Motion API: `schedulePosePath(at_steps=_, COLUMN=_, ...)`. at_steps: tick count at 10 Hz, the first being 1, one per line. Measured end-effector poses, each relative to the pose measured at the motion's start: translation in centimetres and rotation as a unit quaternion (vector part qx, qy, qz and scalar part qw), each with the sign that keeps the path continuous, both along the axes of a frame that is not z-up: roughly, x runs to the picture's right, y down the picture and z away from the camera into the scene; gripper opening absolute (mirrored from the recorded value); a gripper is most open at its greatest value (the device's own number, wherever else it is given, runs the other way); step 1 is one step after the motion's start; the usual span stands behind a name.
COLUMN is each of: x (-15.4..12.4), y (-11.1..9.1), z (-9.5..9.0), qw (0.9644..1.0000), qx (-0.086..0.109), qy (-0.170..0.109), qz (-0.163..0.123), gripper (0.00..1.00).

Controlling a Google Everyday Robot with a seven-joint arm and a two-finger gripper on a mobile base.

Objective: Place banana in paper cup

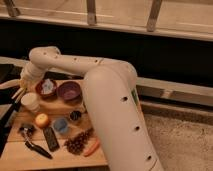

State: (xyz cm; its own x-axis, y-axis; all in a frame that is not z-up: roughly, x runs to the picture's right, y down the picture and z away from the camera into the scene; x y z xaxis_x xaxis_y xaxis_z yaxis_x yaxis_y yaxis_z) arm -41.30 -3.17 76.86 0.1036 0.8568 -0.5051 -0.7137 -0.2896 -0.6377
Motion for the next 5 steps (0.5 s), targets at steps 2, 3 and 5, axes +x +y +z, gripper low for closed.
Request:
schedulePosePath(at_steps=2, x=-0.8, y=1.7, z=1.1, qw=0.9998, qx=-0.019, qy=-0.002, qz=0.000, gripper=0.00)
schedulePosePath(at_steps=3, x=-1.5, y=1.9, z=1.1, qw=0.9997, qx=-0.026, qy=-0.005, qz=-0.001, gripper=0.03)
schedulePosePath(at_steps=5, x=-2.9, y=2.5, z=1.3, qw=0.9993, qx=-0.035, qy=-0.010, qz=-0.005, gripper=0.20)
